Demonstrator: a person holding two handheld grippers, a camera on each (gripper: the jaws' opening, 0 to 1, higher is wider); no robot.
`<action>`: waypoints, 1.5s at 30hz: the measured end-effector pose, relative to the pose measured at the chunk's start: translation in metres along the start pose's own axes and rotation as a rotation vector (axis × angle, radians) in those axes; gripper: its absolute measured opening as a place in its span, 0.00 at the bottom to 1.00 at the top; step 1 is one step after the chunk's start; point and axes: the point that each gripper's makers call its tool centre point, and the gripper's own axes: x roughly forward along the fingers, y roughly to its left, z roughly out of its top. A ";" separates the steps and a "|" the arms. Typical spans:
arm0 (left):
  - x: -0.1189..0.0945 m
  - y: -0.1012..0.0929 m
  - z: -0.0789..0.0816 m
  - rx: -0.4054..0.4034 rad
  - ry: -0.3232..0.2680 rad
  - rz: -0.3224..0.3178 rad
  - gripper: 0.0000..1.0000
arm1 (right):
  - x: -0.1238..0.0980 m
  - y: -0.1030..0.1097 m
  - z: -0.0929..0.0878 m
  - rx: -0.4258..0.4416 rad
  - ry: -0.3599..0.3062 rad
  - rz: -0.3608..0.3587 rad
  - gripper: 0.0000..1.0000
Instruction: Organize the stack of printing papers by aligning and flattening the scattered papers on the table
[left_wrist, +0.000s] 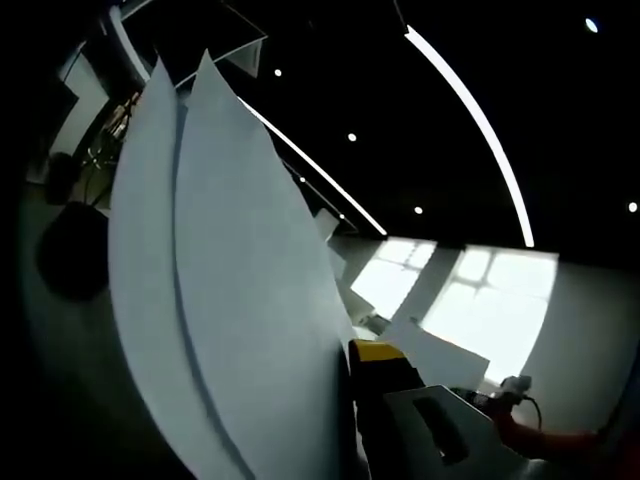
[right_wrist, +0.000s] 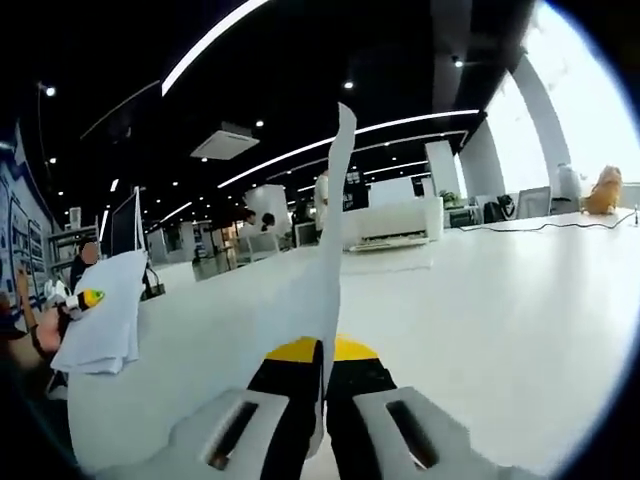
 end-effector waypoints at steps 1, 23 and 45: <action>0.000 0.000 0.000 0.000 0.001 -0.001 0.09 | 0.000 0.000 0.000 0.002 -0.001 0.000 0.00; 0.000 -0.001 0.000 -0.004 0.000 -0.008 0.10 | -0.007 0.000 0.012 0.044 -0.063 0.012 0.00; 0.001 0.002 0.001 -0.003 0.005 -0.006 0.10 | -0.009 0.011 0.020 0.031 -0.105 0.042 0.00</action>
